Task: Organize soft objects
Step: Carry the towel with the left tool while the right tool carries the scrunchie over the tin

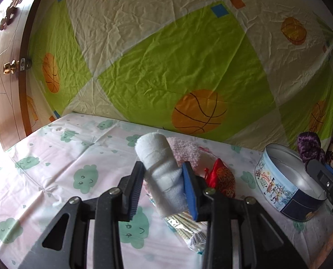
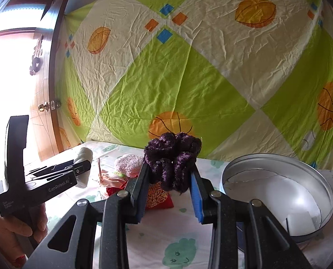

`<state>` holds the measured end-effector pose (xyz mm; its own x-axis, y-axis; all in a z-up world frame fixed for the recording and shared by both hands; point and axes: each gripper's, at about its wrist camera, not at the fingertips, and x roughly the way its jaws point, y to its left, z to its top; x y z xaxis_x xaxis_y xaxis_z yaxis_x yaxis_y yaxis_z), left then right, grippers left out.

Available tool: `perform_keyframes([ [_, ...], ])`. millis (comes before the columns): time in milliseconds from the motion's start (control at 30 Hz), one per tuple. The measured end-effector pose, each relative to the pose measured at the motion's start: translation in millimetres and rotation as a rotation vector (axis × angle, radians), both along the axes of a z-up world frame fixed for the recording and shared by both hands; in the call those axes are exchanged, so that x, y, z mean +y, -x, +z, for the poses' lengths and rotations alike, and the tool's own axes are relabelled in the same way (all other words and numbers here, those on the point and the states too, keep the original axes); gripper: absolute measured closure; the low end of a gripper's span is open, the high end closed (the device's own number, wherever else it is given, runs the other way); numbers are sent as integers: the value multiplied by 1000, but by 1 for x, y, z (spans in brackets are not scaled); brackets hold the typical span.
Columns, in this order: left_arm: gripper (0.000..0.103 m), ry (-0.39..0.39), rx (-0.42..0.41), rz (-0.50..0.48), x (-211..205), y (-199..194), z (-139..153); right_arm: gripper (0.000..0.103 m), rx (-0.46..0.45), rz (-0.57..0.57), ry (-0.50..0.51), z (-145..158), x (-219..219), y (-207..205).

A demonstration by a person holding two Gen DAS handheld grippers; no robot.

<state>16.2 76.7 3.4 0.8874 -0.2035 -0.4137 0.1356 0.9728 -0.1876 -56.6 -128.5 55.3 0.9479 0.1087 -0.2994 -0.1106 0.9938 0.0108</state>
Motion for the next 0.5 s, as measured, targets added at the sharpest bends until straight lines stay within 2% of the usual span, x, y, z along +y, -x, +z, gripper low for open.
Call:
perform_keyframes([
  [233, 69, 20, -10, -50, -25, 8, 8, 67, -21, -58, -1, 5, -28, 6],
  [500, 69, -21, -11, -90, -62, 11, 16, 67, -57, -134, 13, 11, -64, 15],
])
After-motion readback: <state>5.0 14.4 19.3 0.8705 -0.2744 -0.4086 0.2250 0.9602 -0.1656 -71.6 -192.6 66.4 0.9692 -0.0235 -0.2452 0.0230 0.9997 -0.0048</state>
